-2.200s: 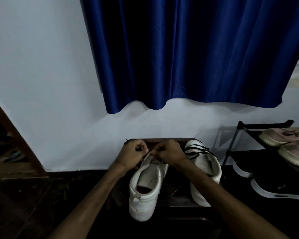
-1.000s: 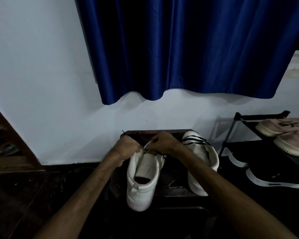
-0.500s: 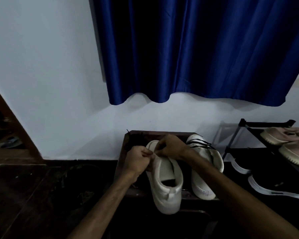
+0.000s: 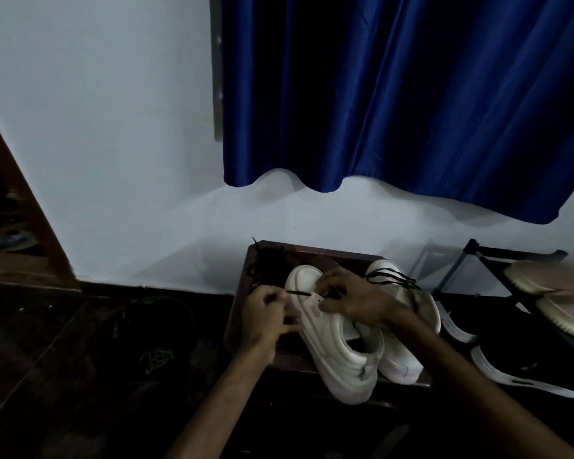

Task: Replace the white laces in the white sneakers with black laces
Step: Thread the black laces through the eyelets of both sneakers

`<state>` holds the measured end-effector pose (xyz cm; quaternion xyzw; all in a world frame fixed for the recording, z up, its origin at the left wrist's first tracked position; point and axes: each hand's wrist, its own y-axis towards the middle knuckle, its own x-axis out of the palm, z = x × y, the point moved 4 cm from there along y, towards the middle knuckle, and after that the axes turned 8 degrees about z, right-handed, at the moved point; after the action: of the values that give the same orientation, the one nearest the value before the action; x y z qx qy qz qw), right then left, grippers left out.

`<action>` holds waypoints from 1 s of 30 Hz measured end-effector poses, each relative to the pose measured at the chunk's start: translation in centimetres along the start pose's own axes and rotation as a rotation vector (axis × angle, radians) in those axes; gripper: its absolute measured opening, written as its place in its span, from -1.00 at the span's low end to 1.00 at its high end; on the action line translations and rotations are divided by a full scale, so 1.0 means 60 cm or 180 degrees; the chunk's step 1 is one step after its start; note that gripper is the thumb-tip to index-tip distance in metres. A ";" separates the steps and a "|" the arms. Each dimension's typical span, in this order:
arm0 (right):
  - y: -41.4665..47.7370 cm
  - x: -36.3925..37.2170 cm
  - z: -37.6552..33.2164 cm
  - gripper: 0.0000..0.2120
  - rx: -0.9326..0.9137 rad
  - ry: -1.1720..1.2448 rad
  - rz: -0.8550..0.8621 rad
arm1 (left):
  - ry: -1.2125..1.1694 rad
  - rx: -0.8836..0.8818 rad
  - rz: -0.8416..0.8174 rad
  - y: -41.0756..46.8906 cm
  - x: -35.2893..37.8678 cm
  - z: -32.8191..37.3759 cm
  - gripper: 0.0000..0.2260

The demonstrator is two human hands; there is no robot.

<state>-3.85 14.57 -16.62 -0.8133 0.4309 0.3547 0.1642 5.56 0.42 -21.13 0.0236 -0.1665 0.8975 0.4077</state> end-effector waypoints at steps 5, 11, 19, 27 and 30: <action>-0.001 0.005 0.000 -0.80 0.0110 0.0080 0.0077 | -0.1221 -0.0413 0.0378 0.032 -0.059 0.002 -0.89; -0.009 0.001 0.006 -0.49 0.0224 0.0027 0.0540 | 0.1524 0.2183 -0.0122 0.018 -0.002 0.013 -0.83; -0.017 -0.003 0.028 -0.69 0.0818 0.1164 0.1286 | 0.2035 0.2619 0.0065 0.018 0.020 0.007 -0.91; -0.018 -0.001 0.024 -0.73 0.0838 0.0824 0.1334 | 0.0366 0.1227 0.0868 0.070 -0.070 0.020 -0.91; -0.018 0.005 0.025 -0.75 0.0910 0.0783 0.1331 | -0.0257 0.0734 0.0346 0.051 -0.052 0.023 -0.88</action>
<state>-3.52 15.86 -17.89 -0.7123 0.6518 0.2151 0.1469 5.25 -4.12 -21.24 0.0974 -0.0795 0.9298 0.3460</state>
